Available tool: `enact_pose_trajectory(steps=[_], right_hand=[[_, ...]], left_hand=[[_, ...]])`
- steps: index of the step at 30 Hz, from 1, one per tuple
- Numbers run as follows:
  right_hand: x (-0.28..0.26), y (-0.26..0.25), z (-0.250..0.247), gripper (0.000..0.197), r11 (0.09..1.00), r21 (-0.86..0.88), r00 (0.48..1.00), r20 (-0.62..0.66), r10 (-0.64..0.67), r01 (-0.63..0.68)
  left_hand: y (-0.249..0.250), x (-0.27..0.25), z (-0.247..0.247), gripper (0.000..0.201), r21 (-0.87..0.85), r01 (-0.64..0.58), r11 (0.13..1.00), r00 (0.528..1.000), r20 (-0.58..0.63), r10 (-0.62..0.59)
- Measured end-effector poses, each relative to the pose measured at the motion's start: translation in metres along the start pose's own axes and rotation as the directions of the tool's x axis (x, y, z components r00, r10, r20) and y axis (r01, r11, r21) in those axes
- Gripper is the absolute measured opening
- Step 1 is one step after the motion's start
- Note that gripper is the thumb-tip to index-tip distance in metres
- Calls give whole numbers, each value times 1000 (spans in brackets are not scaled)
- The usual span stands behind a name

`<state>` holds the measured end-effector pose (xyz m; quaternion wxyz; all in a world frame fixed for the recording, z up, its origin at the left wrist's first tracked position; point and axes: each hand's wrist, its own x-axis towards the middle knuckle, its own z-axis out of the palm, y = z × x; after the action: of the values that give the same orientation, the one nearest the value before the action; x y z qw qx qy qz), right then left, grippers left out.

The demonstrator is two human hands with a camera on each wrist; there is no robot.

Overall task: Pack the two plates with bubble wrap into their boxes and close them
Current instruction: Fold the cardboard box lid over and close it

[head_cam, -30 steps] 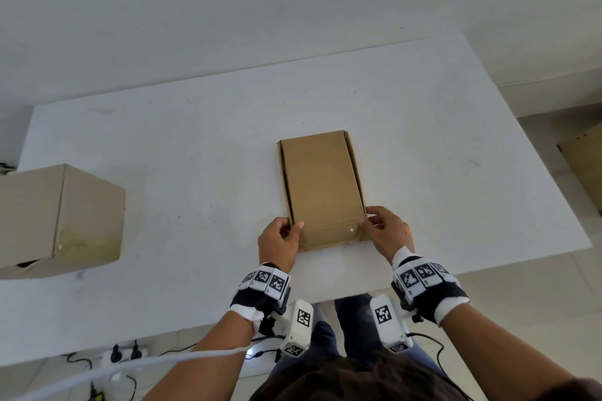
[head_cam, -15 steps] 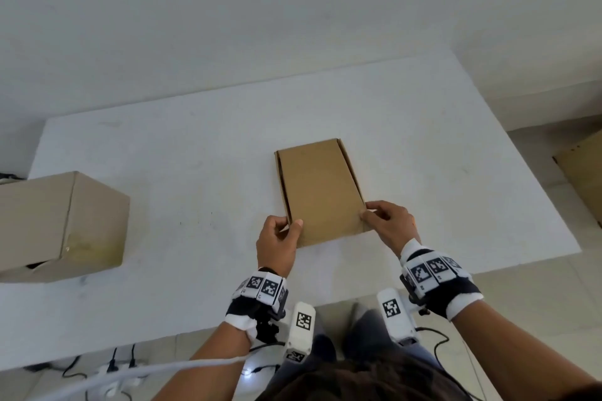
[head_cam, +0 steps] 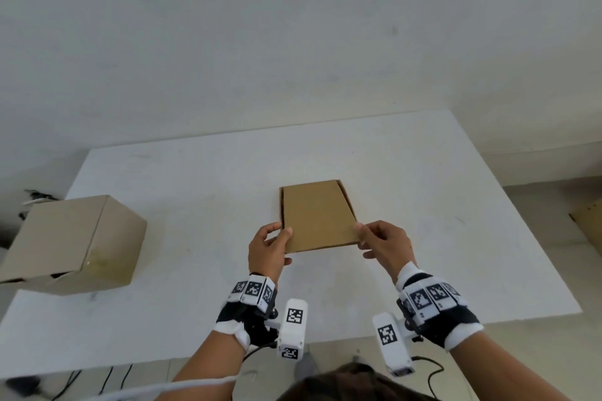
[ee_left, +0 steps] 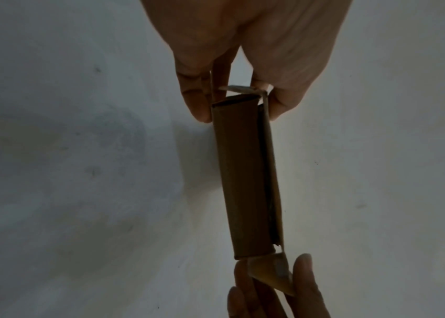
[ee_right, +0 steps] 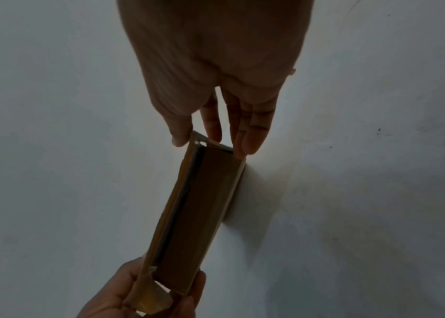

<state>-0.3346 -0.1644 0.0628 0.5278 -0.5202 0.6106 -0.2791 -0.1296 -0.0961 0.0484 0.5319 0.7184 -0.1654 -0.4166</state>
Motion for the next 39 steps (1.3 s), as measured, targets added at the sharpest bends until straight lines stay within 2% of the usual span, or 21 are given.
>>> enact_pose_trajectory(steps=[9, 17, 19, 24, 26, 30, 39], right_hand=[[8, -1, -2, 19, 993, 118, 1000, 13, 14, -16], [5, 12, 4, 25, 1000, -3, 999, -35, -24, 24], [6, 14, 6, 23, 1000, 18, 999, -41, -22, 23], [13, 16, 10, 16, 994, 108, 999, -33, -23, 26], [14, 12, 11, 13, 993, 105, 998, -41, -50, 54], [14, 5, 12, 10, 989, 104, 994, -51, -96, 101], [18, -5, 13, 11, 988, 83, 989, -72, -127, 133]], left_hand=[[13, 4, 1, 19, 18, -2, 1000, 1000, -27, 2], [23, 8, 2, 23, 69, -42, 997, 998, -45, 45], [24, 9, 1, 23, 72, -44, 996, 998, -41, 48], [26, 9, -3, 19, 10, -34, 999, 999, -8, 35], [27, 9, -6, 15, -40, -21, 999, 1000, -5, 20], [27, 8, -12, 21, -126, 7, 992, 1000, -4, -7], [33, 8, -19, 20, -213, 65, 975, 995, 89, -47]])
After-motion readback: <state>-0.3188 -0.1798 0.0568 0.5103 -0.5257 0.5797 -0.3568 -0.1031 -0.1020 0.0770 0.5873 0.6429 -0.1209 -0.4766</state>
